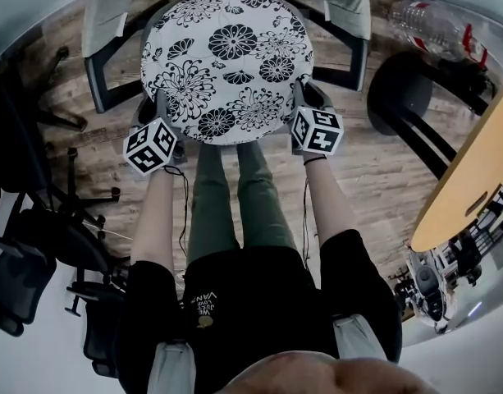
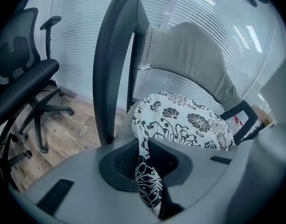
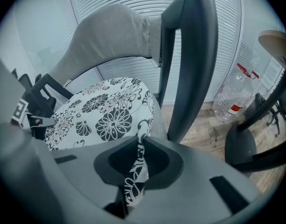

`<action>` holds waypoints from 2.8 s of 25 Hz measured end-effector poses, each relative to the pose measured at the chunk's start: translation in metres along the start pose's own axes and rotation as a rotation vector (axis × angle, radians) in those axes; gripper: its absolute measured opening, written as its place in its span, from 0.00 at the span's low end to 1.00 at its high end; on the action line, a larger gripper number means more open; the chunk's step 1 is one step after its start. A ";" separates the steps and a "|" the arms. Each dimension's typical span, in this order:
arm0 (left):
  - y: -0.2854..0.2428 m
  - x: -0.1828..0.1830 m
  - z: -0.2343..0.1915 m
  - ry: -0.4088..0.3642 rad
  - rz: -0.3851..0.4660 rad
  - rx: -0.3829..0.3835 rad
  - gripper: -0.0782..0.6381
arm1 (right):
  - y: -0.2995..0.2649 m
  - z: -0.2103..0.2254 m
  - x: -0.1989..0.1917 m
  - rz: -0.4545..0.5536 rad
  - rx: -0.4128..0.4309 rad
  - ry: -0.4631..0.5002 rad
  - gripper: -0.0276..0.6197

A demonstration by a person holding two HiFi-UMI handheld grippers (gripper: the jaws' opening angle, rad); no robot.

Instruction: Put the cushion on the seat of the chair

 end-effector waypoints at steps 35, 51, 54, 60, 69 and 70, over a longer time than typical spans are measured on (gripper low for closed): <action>0.056 0.039 0.020 -0.040 0.013 -0.006 0.12 | 0.059 -0.010 0.032 0.098 -0.014 -0.045 0.07; 0.117 0.086 0.063 -0.086 0.114 -0.090 0.12 | 0.121 -0.036 0.074 0.187 0.022 -0.044 0.07; 0.124 0.095 0.068 -0.083 0.128 -0.098 0.12 | 0.132 -0.039 0.084 0.200 0.025 -0.032 0.07; 0.146 0.112 0.085 -0.098 0.161 -0.126 0.12 | 0.161 -0.050 0.103 0.248 0.050 -0.020 0.07; 0.187 0.143 0.114 -0.128 0.224 -0.171 0.12 | 0.207 -0.061 0.134 0.312 0.074 0.007 0.07; 0.192 0.146 0.116 -0.133 0.231 -0.171 0.12 | 0.212 -0.061 0.137 0.319 0.073 0.008 0.07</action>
Point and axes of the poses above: the fingertips, and each gripper's own axes: y backward along the fingers, z to its right, x out of its top, the point moved 1 cm from there along y, backward along the fingers, and after that the axes turned 5 degrees about -z, right-handed, at the moved point
